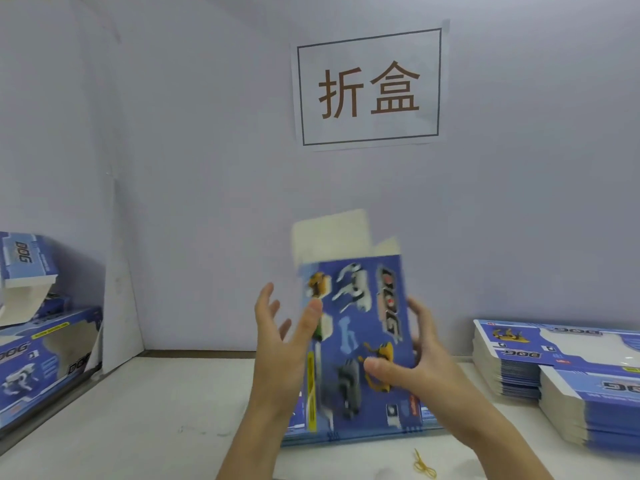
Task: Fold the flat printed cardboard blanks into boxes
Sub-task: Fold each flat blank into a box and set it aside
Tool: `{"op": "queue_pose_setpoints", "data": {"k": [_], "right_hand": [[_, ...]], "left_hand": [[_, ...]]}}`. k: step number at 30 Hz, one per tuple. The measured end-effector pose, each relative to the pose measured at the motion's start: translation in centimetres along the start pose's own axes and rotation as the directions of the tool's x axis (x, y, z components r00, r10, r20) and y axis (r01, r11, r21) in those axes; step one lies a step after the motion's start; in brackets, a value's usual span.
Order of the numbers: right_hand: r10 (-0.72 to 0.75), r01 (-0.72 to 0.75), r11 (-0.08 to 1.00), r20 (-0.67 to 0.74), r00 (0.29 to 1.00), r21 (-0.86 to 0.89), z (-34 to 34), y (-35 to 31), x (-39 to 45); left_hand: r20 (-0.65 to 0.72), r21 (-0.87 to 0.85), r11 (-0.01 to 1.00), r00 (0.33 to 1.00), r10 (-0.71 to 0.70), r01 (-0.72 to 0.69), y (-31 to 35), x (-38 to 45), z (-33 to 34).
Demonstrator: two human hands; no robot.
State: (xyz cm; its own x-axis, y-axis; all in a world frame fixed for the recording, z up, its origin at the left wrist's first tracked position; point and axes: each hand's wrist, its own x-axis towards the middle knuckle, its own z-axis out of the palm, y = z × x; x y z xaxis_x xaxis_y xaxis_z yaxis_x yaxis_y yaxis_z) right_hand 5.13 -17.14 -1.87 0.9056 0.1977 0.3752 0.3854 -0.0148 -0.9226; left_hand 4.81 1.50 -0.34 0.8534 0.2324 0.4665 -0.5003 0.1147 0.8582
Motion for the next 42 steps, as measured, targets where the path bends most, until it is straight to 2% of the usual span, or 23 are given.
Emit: {"op": "queue_pose_setpoints", "data": {"k": [2, 4, 6, 9, 11, 15, 20, 25, 28, 30, 33, 35, 39, 42], "right_hand": [[0.077, -0.067, 0.995, 0.148, 0.986, -0.067, 0.5, 0.0, -0.2], [0.124, -0.113, 0.991, 0.210, 0.970, -0.066, 1.2, 0.2, -0.2], [0.112, -0.111, 0.994, 0.162, 0.980, -0.012, 2.0, 0.3, -0.1], [-0.025, 0.027, 0.997, -0.036, 0.999, 0.071, 2.3, 0.3, 0.1], [-0.091, 0.105, 0.987, -0.112, 0.990, 0.124, 2.1, 0.2, 0.3], [-0.122, 0.139, 0.978, -0.111, 0.986, 0.158, 1.2, 0.0, 0.3], [-0.217, 0.231, 0.963, -0.109, 0.970, 0.140, 1.2, 0.6, 0.4], [-0.129, 0.150, 0.969, -0.120, 0.984, 0.196, 1.2, 0.8, 0.4], [-0.105, 0.132, 0.980, -0.174, 0.979, 0.151, 1.5, 0.2, 0.5], [-0.092, 0.109, 0.991, -0.201, 0.975, 0.077, 1.6, -0.1, 0.7], [-0.049, 0.055, 0.998, -0.202, 0.978, 0.026, 1.4, 0.1, 1.0], [-0.005, 0.010, 1.000, -0.183, 0.983, 0.026, 1.2, 0.7, 1.2], [0.065, -0.048, 0.994, -0.194, 0.979, 0.094, 0.8, 1.0, 1.3], [0.077, -0.059, 0.993, -0.171, 0.982, 0.106, 0.7, 0.6, 1.3]], "left_hand": [[0.002, -0.066, 0.997, 0.999, 0.032, -0.032, 0.2, 0.2, -0.2], [-0.024, -0.060, 0.997, 0.999, 0.046, -0.047, 0.0, 0.2, -0.2], [-0.049, -0.035, 0.997, 0.997, 0.061, -0.063, -0.3, 0.0, -0.1], [0.020, -0.045, 0.997, 0.997, 0.071, -0.070, -0.7, -0.5, 0.6], [0.063, -0.049, 0.997, 0.996, 0.067, -0.064, -1.1, -0.7, 1.0], [0.119, 0.005, 0.993, 0.986, 0.115, -0.116, -1.3, -1.1, 1.4], [0.121, -0.015, 0.994, 0.987, 0.107, -0.105, -1.3, -1.4, 1.9], [0.161, 0.029, 0.992, 0.980, 0.121, -0.127, -1.9, -1.1, 1.6], [0.156, -0.077, 0.997, 0.988, 0.010, 0.002, -2.2, -1.2, 1.7], [0.097, -0.136, 0.986, 0.992, -0.078, 0.091, -2.5, -1.1, 1.7], [-0.053, -0.041, 0.997, 0.997, -0.060, 0.058, -3.0, -0.7, 1.5], [-0.088, 0.011, 0.999, 0.995, -0.051, 0.052, -2.7, -0.6, 1.5], [-0.029, -0.090, 0.989, 0.992, -0.120, 0.117, -2.5, -0.6, 1.4], [0.010, -0.080, 0.990, 0.993, -0.114, 0.115, -2.3, -0.7, 1.5]]}}
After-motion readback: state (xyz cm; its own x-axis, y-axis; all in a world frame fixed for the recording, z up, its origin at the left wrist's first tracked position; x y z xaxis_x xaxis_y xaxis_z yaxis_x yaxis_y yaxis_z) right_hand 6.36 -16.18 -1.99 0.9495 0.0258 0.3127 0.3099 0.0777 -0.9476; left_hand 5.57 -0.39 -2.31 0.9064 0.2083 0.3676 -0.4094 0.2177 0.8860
